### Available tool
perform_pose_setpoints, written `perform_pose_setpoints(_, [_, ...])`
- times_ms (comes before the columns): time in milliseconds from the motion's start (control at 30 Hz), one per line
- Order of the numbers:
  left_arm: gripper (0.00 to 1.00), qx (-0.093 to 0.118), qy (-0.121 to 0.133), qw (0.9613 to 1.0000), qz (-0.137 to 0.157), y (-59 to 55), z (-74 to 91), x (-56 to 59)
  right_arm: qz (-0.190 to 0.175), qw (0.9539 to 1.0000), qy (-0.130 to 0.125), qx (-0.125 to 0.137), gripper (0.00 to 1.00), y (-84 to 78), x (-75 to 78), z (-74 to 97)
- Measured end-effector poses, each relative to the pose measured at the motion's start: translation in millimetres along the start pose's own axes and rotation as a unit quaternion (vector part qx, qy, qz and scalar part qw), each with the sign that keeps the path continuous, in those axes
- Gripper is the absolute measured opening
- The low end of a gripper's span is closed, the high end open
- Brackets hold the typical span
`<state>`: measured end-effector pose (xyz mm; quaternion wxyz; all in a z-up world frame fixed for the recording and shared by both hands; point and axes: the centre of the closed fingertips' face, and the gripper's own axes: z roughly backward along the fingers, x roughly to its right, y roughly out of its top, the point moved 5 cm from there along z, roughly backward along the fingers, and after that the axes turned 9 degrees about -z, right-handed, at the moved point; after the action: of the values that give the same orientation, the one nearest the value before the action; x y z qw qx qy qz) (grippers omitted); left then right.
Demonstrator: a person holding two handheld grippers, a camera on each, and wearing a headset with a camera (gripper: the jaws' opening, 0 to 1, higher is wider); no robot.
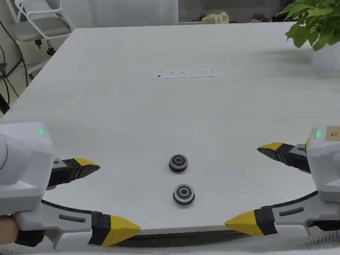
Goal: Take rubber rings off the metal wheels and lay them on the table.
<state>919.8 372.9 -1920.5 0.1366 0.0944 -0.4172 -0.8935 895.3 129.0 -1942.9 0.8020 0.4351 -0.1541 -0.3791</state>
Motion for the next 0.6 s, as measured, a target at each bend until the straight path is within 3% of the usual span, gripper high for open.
perform_pose_setpoints(600, [0.79, 0.012, 0.008, 0.9999, 0.006, 0.6, 2.1, -2.8, 0.003, 1.0000, 0.002, -0.007, 0.98, 2.5, -2.8, -0.2])
